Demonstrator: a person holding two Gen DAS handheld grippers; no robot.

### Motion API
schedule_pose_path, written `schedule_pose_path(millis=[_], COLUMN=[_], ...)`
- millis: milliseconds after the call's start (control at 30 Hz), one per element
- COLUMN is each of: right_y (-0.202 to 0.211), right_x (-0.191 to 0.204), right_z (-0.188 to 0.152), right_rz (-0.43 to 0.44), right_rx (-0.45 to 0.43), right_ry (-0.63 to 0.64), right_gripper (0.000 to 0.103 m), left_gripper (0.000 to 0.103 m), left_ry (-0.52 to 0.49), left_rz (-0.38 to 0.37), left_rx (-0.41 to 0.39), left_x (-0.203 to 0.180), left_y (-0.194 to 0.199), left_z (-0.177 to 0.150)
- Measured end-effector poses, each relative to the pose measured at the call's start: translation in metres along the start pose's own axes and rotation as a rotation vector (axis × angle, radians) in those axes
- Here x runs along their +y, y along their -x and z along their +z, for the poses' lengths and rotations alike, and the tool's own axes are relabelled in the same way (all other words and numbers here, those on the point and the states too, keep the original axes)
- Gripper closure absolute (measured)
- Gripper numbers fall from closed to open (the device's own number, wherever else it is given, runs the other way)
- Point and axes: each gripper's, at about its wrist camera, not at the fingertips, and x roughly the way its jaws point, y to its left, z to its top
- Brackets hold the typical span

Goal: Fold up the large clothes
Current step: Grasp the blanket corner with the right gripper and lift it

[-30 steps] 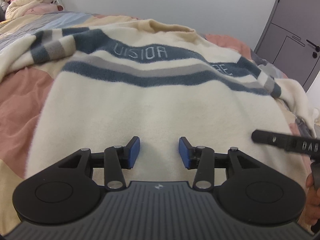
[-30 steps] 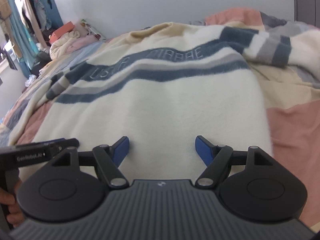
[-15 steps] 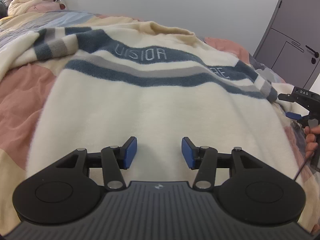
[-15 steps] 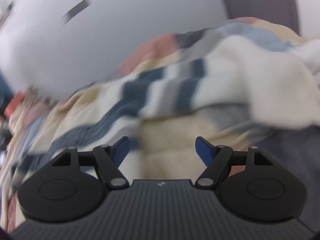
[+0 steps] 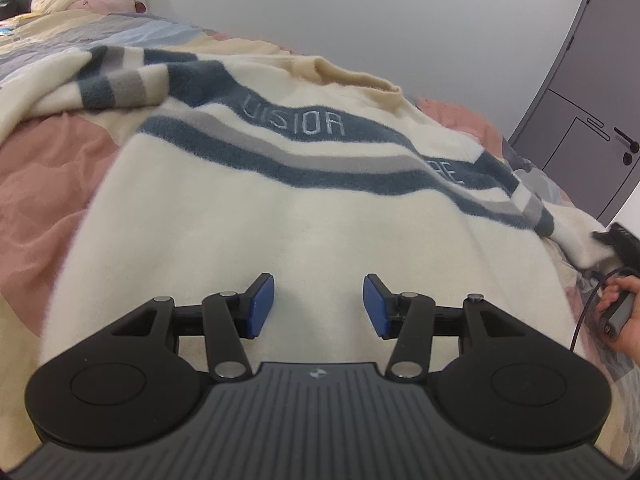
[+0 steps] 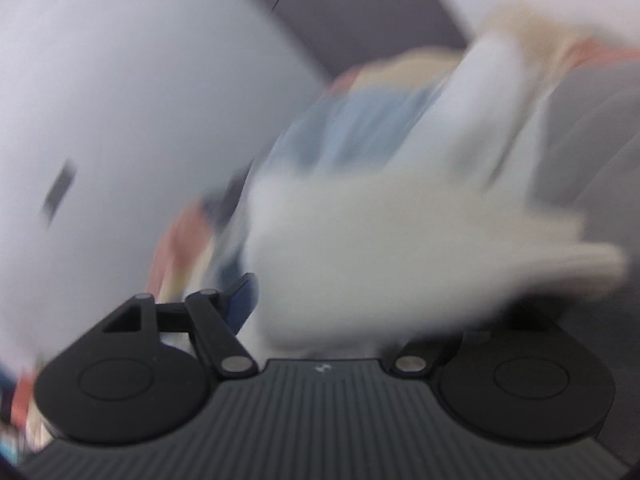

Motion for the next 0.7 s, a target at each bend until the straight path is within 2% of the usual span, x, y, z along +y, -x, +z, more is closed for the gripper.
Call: schedule_pose_path(millis=[100,167,367,467,567,600,633,700], right_y=[0.012,0.015,-0.003,-0.007,-0.002,-0.006,-0.01,-0.018], right_x=[-0.017,-0.025,-0.033,-0.031,-0.023,-0.02,-0.018,-0.016], right_z=[0.019,0.027,0.025,0.022,0.033,0.038,0.042,0.052], right_rz=[0.009,0.015,0.051,0.06,0.013,-0.011,-0.031,-0.027], right_rx=[-0.107,-0.147,-0.061,-0.059,-0.075,-0.079,-0.067,-0.071], right_ry=[-0.062,-0.083,-0.122,-0.132,0.014,0.068,0.103,0.128], right_gripper=[0.027,0.027,0.026,0.028,0.051,0.074,0.089,0.091], left_gripper=[0.048,0.048,0.048,0.048,0.048,0.048,0.048,0.048], left_ry=[-0.016,-0.028,-0.02,-0.019,-0.015,-0.019,-0.028,-0.053], left_rz=[0.008,0.013,0.018,0.022,0.022,0.023,0.024,0.027], left_rx=[-0.004,-0.01,-0.014,-0.016,-0.014,-0.01,-0.009,-0.007], left_x=[-0.002,-0.003,-0.003,-0.004,-0.003,-0.003,-0.003,-0.003], left_y=[-0.002,-0.003,-0.005,-0.005,-0.005,-0.005,-0.004,-0.003], left_z=[-0.001,-0.001,0.0,-0.001,-0.002,-0.001,-0.002,-0.003])
